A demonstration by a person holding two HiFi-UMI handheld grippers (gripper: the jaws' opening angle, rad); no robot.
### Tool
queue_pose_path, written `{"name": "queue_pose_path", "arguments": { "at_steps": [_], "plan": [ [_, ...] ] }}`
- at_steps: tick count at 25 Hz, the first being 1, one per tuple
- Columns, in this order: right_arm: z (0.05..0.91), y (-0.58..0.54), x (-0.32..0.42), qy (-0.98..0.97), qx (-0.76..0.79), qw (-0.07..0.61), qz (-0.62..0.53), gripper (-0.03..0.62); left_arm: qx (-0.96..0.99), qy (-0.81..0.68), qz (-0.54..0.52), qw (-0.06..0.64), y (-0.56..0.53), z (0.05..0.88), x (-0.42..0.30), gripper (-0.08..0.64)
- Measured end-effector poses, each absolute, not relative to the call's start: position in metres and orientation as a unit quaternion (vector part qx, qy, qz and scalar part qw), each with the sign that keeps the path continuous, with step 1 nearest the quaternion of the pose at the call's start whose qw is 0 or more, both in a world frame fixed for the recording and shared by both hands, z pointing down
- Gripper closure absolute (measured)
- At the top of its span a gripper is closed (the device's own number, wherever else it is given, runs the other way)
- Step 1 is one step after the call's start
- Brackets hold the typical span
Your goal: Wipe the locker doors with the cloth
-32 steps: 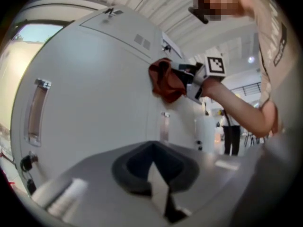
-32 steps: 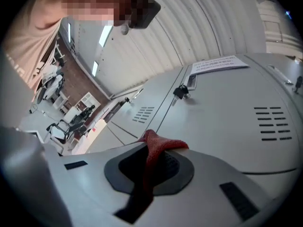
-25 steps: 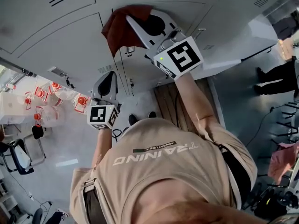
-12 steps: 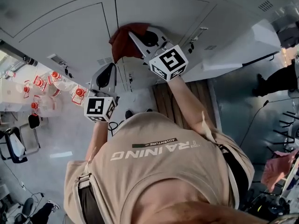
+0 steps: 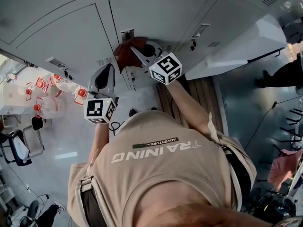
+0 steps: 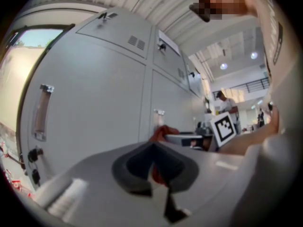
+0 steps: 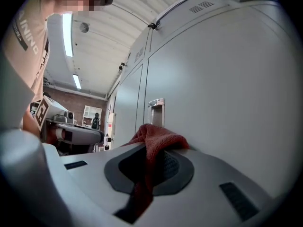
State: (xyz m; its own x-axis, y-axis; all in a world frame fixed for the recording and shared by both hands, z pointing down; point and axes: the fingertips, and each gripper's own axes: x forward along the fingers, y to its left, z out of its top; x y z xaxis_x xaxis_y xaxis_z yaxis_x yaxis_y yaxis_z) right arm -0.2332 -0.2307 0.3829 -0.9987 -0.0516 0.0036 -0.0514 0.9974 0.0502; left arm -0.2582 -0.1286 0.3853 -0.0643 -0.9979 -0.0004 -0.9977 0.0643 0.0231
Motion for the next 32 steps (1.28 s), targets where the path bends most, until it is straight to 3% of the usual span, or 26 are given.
{"name": "queue_pose_path", "arguments": {
  "at_steps": [3, 8, 23, 32],
  "plan": [
    [0.394, -0.231, -0.230, -0.999, 0.025, 0.011, -0.026, 0.565, 0.681, -0.732, -0.018, 0.009, -0.129, 0.386, -0.260, 0.555],
    [0.474, -0.240, -0.225, -0.991, 0.050, 0.126, 0.008, 0.565, 0.678, -0.734, -0.028, 0.005, -0.130, 0.383, -0.266, 0.555],
    [0.584, -0.242, -0.214, -0.965, 0.072, 0.249, 0.045, 0.565, 0.685, -0.726, -0.042, 0.030, -0.126, 0.407, -0.261, 0.555],
    [0.539, -0.231, -0.184, -0.980, 0.060, 0.183, 0.046, 0.565, 0.697, -0.715, -0.026, 0.041, -0.136, 0.414, -0.249, 0.555]
  ]
}}
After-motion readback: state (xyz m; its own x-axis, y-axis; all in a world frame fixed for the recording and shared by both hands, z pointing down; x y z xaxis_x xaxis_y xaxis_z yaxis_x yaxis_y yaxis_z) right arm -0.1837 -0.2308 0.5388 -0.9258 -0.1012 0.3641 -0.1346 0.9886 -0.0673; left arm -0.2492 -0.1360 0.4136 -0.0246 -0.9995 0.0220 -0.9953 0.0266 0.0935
